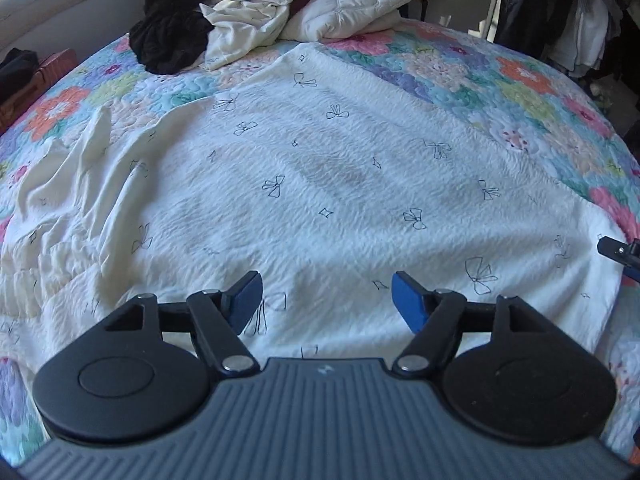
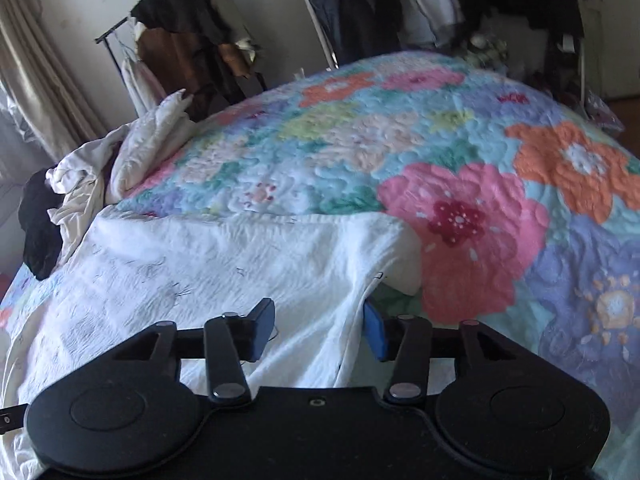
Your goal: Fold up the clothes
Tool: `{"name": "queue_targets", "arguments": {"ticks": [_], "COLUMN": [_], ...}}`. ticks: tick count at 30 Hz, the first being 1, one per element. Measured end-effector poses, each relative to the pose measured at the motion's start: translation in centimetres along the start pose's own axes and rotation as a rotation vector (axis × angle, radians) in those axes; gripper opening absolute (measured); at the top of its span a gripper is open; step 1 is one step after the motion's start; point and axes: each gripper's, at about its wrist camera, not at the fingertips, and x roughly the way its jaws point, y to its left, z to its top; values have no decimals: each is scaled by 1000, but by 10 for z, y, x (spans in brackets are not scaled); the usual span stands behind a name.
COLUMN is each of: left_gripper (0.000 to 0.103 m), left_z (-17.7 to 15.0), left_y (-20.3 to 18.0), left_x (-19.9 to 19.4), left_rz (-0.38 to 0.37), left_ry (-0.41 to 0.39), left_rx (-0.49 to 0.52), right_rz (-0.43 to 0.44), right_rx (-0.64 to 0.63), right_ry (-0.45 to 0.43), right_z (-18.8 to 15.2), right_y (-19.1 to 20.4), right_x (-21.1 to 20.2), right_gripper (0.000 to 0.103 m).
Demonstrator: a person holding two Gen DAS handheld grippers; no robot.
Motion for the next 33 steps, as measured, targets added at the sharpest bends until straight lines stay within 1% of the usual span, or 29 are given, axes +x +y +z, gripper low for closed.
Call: {"name": "queue_targets", "arguments": {"ticks": [2,4,5,7,9,11,14,15,17,19,22,24,25,26,28,31,33], "left_gripper": [71,71,73,77,78,78,79,80,93,98,99,99,102,103,103,103,103], "left_z": [-12,-24,-31,-46,-61,-75,-90,-95,-105,-116,-122,-128,-131,-135,-142,-149,-150], "left_y": [4,10,14,23,35,48,63,65,70,76,88,93,95,96,95,96,96], "left_x": [-25,-52,-66,-94,-115,-135,-163,-173,-193,-213,-234,-242,-246,-245,-244,-253,-262], "left_rz": [19,38,45,59,78,93,75,86,103,111,75,34,13,-2,4,-33,-44], "left_ry": [-15,-37,-50,-72,-65,-50,-59,-68,-87,-109,-68,-48,-38,-19,12,19,16], "left_rx": [-18,-30,-28,-25,-36,-51,-60,-48,-30,-40,-70,-68,-65,-54,-54,-50,-40], "right_rz": [52,98,85,67,116,159,231,255,265,276,290,298,292,284,272,260,255], "right_rx": [-10,4,16,1,-81,-136,-174,-182,-207,-266,-338,-329,-317,-302,-298,-347,-377], "right_ry": [-17,-7,2,22,47,64,123,146,171,188,217,238,242,245,251,245,241], "right_z": [1,-2,-8,-20,-34,-48,-69,-76,-86,-95,-102,-104,-105,-106,-108,-114,-116], "right_y": [8,15,20,36,55,67,78,82,92,107,126,133,136,138,142,150,152], "right_x": [-17,-40,-56,-85,-116,-143,-177,-188,-209,-229,-251,-265,-270,-275,-283,-297,-307], "right_gripper": [54,54,54,54,55,55,55,55,55,55,56,56,56,56,57,57,58]}}
